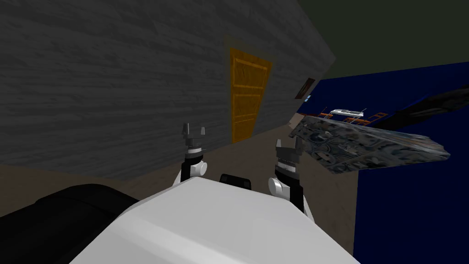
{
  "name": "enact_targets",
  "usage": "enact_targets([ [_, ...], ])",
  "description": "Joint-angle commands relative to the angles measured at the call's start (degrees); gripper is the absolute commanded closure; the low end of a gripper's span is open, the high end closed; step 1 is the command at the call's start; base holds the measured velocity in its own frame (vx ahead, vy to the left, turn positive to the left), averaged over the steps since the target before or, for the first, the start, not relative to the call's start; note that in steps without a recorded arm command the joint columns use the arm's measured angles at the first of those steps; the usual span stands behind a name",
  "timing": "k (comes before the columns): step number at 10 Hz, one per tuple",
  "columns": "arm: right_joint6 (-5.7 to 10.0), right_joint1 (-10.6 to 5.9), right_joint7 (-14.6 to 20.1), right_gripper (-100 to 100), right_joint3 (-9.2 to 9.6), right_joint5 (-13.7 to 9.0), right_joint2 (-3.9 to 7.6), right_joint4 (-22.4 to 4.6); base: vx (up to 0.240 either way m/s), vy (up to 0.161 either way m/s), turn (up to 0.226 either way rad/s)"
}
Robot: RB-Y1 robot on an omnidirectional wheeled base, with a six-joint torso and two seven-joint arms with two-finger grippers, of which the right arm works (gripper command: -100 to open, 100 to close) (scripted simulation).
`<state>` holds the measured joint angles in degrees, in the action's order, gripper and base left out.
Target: Pull the door open
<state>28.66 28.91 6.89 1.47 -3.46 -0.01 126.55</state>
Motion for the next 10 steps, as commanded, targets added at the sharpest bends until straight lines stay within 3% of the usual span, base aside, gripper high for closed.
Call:
enact_targets([
  [1, 0.57, -0.44, 1.4, -100, 0.23, -1.2, 0.65, -1.7, 0.062, 0.015, 0.276],
  [10, 4.20, -3.24, 10.4, -100, 1.69, -9.1, 3.63, -12.7, 0.126, -0.020, 0.203],
])
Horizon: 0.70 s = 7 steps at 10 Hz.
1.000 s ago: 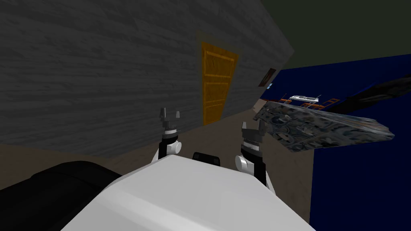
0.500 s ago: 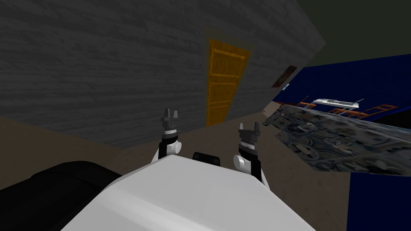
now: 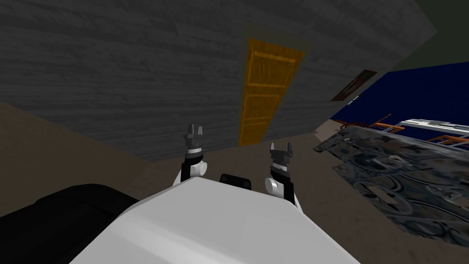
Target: Pull the door open
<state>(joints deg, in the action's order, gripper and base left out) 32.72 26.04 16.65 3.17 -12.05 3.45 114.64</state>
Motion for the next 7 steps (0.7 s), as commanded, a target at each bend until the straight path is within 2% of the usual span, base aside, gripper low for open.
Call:
enact_targets([
  [1, 0.48, -0.64, 1.5, -100, 0.13, -1.2, 0.38, -1.8, 0.095, -0.026, 0.168],
  [7, 2.63, -2.30, 6.8, -100, 1.00, -5.9, 1.65, -8.3, 0.089, -0.030, 0.181],
])
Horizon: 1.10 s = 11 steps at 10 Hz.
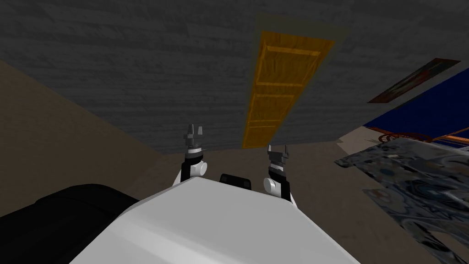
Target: Pull the door open
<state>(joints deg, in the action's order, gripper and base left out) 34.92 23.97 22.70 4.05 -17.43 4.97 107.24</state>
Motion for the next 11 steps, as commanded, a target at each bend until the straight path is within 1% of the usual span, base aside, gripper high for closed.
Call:
enact_targets([
  [1, 0.80, -0.52, 1.6, -100, 0.26, -1.3, 0.34, -2.0, 0.093, -0.040, 0.189],
  [3, 1.57, -1.12, 3.6, -100, 0.58, -3.0, 0.74, -4.4, 0.093, -0.047, 0.169],
  [11, 4.80, -3.61, 11.6, -100, 1.87, -10.0, 2.25, -14.1, 0.088, -0.045, 0.202],
])
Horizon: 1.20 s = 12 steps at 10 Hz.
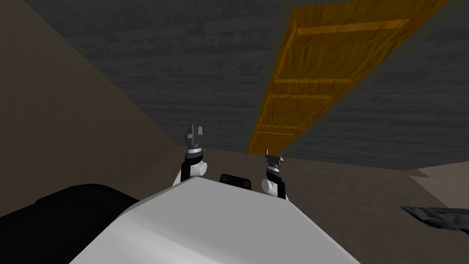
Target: Pull the door open
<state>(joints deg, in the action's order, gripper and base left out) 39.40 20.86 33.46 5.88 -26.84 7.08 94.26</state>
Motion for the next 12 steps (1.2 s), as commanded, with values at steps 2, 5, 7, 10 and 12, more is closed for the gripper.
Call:
enact_targets([
  [2, 1.15, -1.13, 2.8, -100, 0.37, -2.4, 0.48, -3.6, 0.085, -0.064, 0.201],
  [5, 2.37, -2.07, 5.9, -100, 0.86, -5.0, 0.98, -7.3, 0.073, -0.056, 0.200],
  [7, 3.17, -2.69, 7.8, -100, 1.19, -6.8, 1.29, -9.8, 0.069, -0.066, 0.189],
  [10, 4.36, -3.61, 10.8, -100, 1.67, -9.3, 1.74, -13.4, 0.077, -0.070, 0.212],
  [12, 5.12, -4.20, 12.7, -100, 1.97, -11.0, 2.02, -15.7, 0.064, -0.065, 0.168],
])
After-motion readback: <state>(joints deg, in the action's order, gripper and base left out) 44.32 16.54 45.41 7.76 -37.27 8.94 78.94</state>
